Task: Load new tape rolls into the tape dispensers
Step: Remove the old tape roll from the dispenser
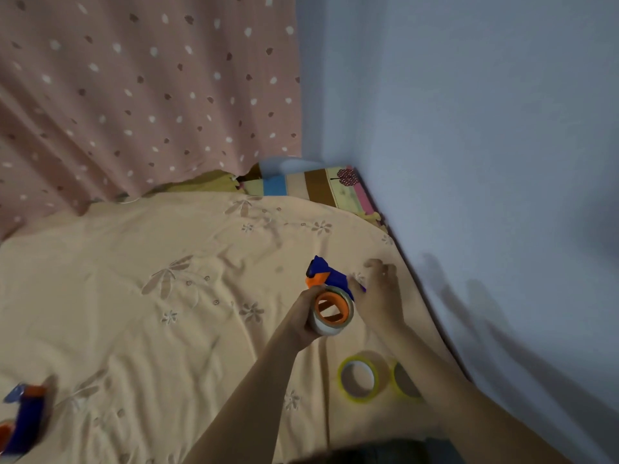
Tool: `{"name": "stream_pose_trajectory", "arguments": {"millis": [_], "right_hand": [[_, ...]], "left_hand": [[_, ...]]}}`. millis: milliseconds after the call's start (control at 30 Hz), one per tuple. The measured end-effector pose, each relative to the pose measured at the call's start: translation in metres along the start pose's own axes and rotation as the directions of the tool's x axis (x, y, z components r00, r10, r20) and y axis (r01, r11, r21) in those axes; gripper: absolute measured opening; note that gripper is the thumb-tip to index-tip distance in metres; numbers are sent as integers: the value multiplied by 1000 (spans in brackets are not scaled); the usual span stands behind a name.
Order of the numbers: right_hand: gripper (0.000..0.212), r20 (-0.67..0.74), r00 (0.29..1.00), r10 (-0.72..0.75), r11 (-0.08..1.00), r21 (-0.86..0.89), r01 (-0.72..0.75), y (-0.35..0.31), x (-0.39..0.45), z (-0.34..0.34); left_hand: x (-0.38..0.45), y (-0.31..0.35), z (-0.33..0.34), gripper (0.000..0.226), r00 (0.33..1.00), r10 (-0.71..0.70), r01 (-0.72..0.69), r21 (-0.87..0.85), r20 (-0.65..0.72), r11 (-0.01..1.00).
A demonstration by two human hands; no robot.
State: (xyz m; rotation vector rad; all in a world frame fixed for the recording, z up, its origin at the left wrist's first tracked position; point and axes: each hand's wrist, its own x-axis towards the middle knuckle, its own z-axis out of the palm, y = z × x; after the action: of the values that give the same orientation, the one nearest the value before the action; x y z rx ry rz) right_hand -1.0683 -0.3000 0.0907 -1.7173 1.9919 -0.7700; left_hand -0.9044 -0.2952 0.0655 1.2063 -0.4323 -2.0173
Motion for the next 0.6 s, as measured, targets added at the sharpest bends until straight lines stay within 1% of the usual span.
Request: {"name": "stream_pose_trajectory", "arguments": {"millis": [33, 67, 100, 133, 167, 233, 300, 467, 533, 600], "right_hand": [[56, 57, 997, -55, 998, 13, 54, -6, -7, 2], [64, 187, 979, -78, 997, 27, 74, -11, -14, 5], [74, 337, 939, -71, 997, 41, 61, -15, -21, 9], [84, 456, 889, -51, 998, 58, 28, -17, -25, 13], [93, 517, 855, -39, 998, 69, 3, -17, -27, 16], [105, 535, 844, -39, 998, 62, 7, -15, -27, 21], [107, 522, 852, -32, 998, 64, -2, -14, -25, 24], [85, 494, 868, -44, 991, 129, -24, -11, -18, 28], [84, 489, 870, -67, 987, 163, -16, -9, -16, 27], [85, 487, 870, -77, 985, 172, -9, -9, -14, 25]], "left_hand": [[0, 1, -1, 34, 1000, -2, 2, -22, 6, 1000], [0, 2, -2, 38, 1000, -3, 3, -39, 14, 999], [0, 4, -3, 40, 1000, 5, -3, -60, 28, 998], [0, 5, -3, 40, 999, 17, -14, -83, 41, 996], [0, 5, -4, 40, 999, 28, -24, -97, 44, 995], [0, 5, -6, 40, 999, 29, -25, -101, 37, 995], [-1, 5, -7, 39, 999, 10, -7, -84, 44, 996], [3, 6, -8, 37, 999, -38, 37, -68, -13, 997], [3, 7, -9, 38, 999, -32, 29, -73, -38, 997], [3, 8, -12, 38, 999, -17, 15, -63, -27, 998]]}}
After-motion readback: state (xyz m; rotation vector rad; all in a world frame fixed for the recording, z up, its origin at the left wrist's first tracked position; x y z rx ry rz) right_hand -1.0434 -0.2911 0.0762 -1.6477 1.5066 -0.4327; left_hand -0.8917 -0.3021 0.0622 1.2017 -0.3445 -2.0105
